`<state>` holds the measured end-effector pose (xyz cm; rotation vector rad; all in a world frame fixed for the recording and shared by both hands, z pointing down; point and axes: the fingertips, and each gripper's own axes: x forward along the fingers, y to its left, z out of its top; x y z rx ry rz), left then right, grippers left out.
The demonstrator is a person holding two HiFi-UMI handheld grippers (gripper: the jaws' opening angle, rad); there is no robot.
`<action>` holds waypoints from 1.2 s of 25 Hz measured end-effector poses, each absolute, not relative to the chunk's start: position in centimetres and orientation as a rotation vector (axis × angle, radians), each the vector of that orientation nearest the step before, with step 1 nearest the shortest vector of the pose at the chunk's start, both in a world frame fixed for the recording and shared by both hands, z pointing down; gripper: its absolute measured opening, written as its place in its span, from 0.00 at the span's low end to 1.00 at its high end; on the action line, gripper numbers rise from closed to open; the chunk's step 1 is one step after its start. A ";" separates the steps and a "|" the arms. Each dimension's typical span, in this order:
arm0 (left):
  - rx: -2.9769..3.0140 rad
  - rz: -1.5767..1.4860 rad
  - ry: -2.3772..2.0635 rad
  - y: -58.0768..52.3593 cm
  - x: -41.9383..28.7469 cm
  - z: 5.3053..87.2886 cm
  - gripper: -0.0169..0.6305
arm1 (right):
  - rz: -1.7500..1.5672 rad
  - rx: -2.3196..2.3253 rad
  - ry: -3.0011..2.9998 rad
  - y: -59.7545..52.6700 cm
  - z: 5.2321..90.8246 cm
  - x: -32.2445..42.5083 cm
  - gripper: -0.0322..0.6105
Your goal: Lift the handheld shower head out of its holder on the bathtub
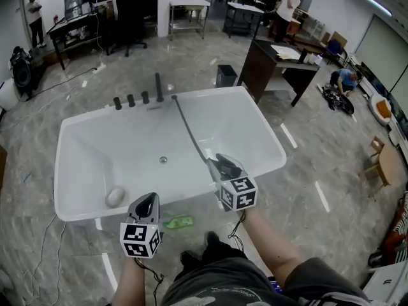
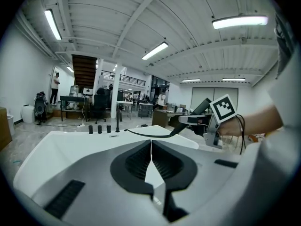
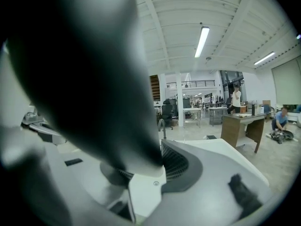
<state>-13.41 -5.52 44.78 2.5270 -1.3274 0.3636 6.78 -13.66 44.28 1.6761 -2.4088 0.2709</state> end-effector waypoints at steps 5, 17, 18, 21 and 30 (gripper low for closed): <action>2.549 0.364 -1.278 -3.9 -11.9 45.0 0.05 | 0.315 1.696 -2.399 -10.4 45.1 7.8 0.25; 2.562 0.379 -1.230 1.1 -5.4 44.8 0.05 | 0.379 1.685 -2.430 -2.4 45.4 12.0 0.25; 2.557 0.378 -1.236 1.7 -4.9 44.8 0.05 | 0.384 1.681 -2.434 -1.6 45.4 12.4 0.25; 2.534 0.374 -1.255 3.5 -3.7 44.7 0.05 | 0.391 1.666 -2.444 0.5 45.4 13.4 0.25; 2.515 0.398 -1.278 9.9 0.2 44.5 0.05 | 0.425 1.624 -2.478 7.1 45.5 16.7 0.25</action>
